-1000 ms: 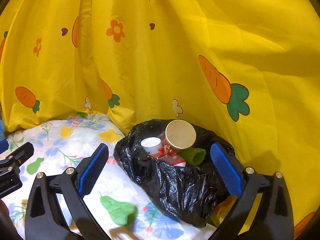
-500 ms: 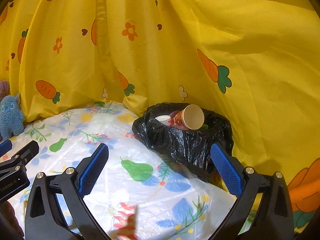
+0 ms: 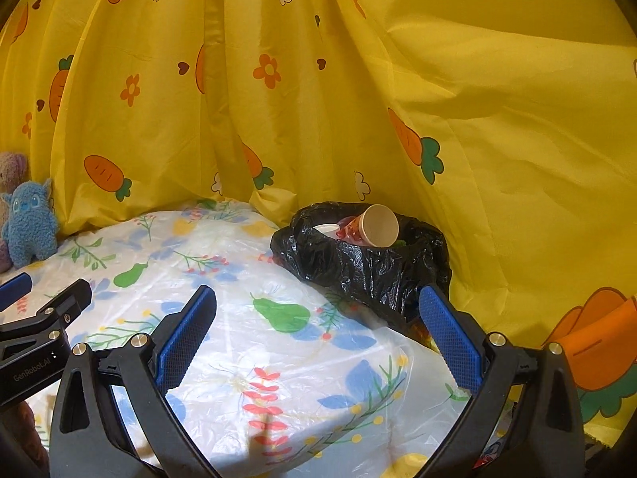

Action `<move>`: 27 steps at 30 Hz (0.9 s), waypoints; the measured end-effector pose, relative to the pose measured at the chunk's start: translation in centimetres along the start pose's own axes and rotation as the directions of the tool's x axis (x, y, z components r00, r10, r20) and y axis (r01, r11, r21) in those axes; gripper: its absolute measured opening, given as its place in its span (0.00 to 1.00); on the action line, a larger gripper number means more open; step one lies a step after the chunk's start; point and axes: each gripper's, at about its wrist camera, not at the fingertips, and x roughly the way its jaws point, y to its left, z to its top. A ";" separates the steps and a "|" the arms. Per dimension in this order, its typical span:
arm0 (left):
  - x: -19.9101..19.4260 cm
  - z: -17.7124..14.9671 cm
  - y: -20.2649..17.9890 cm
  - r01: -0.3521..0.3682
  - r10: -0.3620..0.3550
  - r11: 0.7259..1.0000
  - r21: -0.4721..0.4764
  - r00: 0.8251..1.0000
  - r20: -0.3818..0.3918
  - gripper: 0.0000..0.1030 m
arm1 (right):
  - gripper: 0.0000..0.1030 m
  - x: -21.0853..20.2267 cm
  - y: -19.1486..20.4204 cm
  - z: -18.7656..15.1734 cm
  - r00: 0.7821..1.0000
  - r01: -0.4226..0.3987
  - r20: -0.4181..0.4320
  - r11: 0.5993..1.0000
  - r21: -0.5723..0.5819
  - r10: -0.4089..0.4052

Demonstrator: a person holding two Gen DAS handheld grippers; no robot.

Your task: Collect trash

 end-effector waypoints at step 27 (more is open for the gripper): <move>-0.4 -0.1 0.2 0.014 -0.015 1.000 -0.027 1.000 -0.006 0.95 | 0.95 -0.9 0.6 0.2 1.000 -0.001 0.016 1.000 -0.010 0.001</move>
